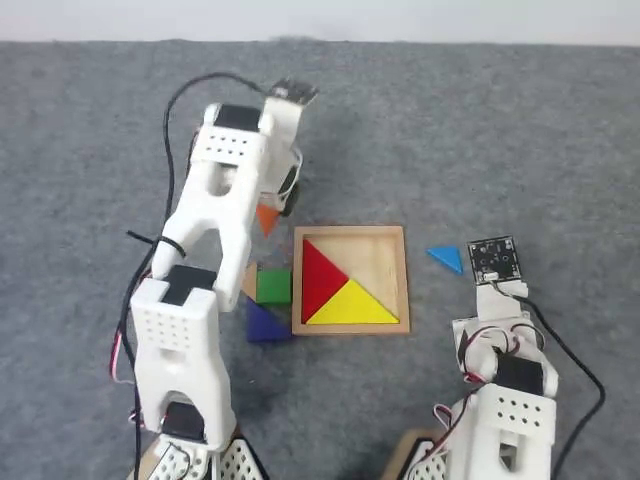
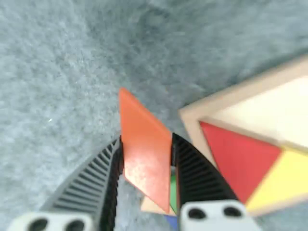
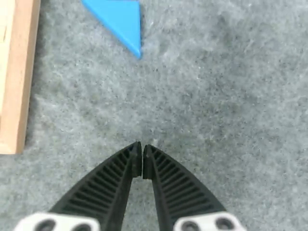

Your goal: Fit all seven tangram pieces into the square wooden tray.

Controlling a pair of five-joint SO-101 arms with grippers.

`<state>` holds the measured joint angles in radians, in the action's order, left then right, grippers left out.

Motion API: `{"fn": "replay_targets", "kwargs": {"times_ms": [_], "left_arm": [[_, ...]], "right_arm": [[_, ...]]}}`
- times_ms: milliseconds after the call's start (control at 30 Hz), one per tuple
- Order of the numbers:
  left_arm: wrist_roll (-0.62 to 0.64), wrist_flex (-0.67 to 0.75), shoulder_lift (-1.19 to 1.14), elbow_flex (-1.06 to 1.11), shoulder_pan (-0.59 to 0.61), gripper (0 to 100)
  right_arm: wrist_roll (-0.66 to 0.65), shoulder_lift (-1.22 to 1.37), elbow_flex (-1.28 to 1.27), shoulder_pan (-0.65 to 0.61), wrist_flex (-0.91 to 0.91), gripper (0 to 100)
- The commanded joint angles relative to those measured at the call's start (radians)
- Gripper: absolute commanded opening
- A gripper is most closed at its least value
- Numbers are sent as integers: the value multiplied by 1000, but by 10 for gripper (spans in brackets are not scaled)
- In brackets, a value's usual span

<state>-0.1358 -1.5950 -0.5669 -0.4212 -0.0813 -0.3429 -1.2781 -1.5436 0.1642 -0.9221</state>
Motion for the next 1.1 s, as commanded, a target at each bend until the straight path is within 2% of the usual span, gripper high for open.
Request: {"fn": "replay_targets", "kwargs": {"times_ms": [0, 100, 267, 367, 467, 667, 833, 1067], "left_arm": [[64, -163, 14, -202, -94, 12], [3, -158, 6, -194, -160, 12], [-189, -84, 14, -94, -293, 12], [-356, -34, 5, -31, -351, 12], [-534, 5, 5, 31, -376, 13], [-783, 14, 2, 62, -381, 29], [-893, 35, 2, 61, -381, 88], [-967, 63, 2, 62, -370, 134]], "right_arm": [[3, -12, 6, -4, -2, 13], [3, -12, 6, -4, -2, 13], [2, -13, 6, -4, -2, 13], [2, -13, 6, -4, -2, 13], [2, -15, 6, -4, -2, 13], [2, -16, 6, -5, -2, 13], [2, -16, 6, -5, -2, 13], [2, -16, 6, -24, -2, 13]]}}
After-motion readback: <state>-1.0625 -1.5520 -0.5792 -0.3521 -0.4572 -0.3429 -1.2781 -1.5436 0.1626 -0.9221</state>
